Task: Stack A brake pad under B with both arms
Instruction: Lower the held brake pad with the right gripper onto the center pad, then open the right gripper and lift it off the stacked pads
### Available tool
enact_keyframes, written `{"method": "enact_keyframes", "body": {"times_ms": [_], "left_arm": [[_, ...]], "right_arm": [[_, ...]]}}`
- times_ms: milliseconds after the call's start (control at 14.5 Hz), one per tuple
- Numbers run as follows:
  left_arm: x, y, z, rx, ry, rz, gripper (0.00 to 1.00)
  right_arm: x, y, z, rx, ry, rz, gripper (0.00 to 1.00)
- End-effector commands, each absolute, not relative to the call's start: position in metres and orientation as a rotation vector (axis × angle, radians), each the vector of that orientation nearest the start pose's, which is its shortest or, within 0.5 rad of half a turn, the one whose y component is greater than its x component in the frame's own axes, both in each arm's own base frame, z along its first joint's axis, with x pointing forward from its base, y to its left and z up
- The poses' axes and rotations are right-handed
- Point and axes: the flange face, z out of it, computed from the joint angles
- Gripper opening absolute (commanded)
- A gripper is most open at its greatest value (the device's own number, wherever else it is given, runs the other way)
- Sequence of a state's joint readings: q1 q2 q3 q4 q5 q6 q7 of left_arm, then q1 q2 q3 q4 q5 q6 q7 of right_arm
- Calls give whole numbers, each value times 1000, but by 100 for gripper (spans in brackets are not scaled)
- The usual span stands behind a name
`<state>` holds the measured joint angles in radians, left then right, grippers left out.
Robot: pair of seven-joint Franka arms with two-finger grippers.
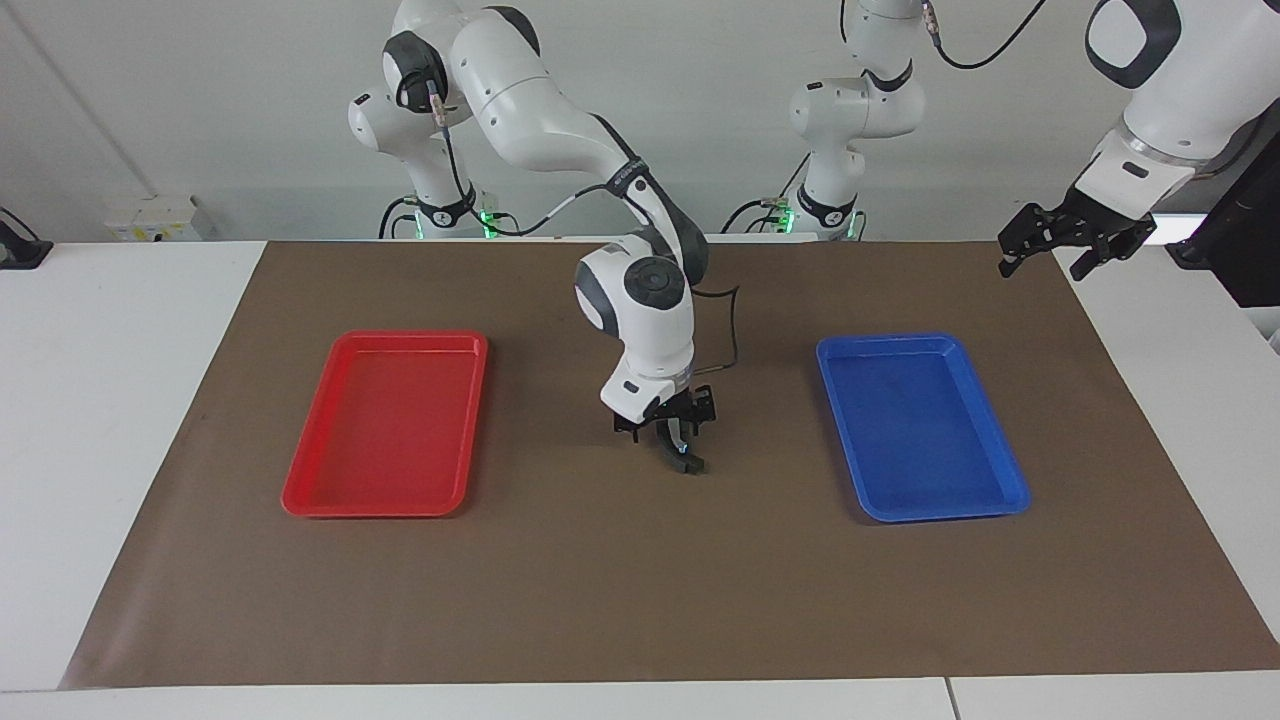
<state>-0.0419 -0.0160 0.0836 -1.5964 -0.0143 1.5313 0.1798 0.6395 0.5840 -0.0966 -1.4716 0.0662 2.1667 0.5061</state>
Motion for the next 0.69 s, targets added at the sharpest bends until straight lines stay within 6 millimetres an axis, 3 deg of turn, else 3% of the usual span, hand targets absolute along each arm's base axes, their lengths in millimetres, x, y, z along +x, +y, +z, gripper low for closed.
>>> {"method": "enact_keyframes", "body": {"times_ms": [0,413,619], "left_arm": [[539,24,622,-3162,222,73,99],[539,24,622,-3162,222,73,99],[539,24,622,-3162,222,73,99]], "right_arm": [[629,321,408,-3091,101,-231,99],[638,169,493,-3123,380,-167,99],[627,115,517,-3147,399,-67,99]]}}
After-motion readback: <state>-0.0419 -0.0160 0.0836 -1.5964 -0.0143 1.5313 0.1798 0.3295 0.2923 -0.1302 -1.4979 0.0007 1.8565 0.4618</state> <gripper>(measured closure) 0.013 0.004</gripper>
